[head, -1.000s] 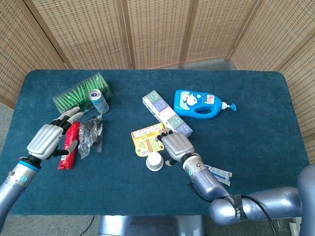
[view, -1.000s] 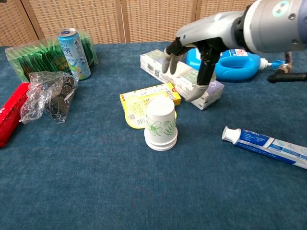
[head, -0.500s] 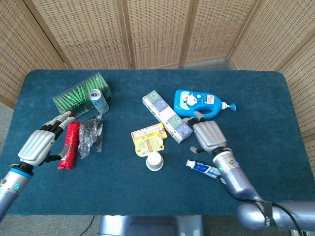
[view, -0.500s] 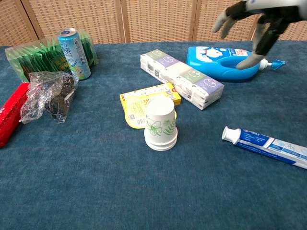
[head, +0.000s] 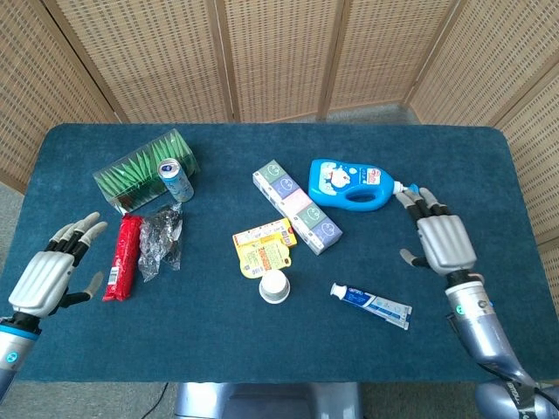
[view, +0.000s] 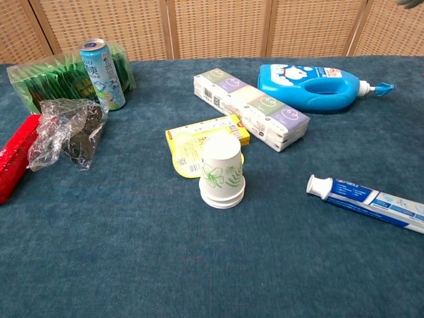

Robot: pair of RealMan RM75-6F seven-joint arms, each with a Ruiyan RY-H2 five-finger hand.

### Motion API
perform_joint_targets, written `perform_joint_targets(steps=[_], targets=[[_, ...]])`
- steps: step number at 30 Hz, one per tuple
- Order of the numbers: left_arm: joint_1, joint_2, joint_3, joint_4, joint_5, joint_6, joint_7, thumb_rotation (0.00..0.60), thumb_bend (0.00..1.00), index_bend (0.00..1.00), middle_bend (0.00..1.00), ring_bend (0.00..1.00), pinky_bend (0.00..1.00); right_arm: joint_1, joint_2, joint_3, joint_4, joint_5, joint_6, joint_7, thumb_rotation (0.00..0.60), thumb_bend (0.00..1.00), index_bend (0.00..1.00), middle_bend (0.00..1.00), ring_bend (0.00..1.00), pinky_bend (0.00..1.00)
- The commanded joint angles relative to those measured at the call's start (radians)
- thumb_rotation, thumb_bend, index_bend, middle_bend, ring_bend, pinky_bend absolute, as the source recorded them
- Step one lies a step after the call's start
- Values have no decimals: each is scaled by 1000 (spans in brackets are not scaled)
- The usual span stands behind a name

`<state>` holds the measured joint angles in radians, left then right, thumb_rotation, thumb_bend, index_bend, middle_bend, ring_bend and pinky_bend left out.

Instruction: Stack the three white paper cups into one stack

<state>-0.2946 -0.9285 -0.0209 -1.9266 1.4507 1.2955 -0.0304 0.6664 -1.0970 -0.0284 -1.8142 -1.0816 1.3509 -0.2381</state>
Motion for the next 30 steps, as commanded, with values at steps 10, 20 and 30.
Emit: perform_joint_targets(steps=[10, 20, 30], targets=[[69, -20, 22, 9, -8, 58, 7, 600, 508, 56, 1, 0, 73, -162, -28, 1, 107, -94, 62, 94, 600, 265, 58, 95, 0, 222], [86, -22, 19, -12, -6, 69, 44, 600, 507, 56, 0, 0, 72, -230, -17, 33, 120, -143, 63, 133, 600, 263, 46, 95, 0, 211], [96, -25, 17, 0, 1, 67, 24, 600, 508, 40, 0, 0, 71, -270, -23, 62, 120, -172, 50, 135, 600, 262, 32, 91, 0, 211]])
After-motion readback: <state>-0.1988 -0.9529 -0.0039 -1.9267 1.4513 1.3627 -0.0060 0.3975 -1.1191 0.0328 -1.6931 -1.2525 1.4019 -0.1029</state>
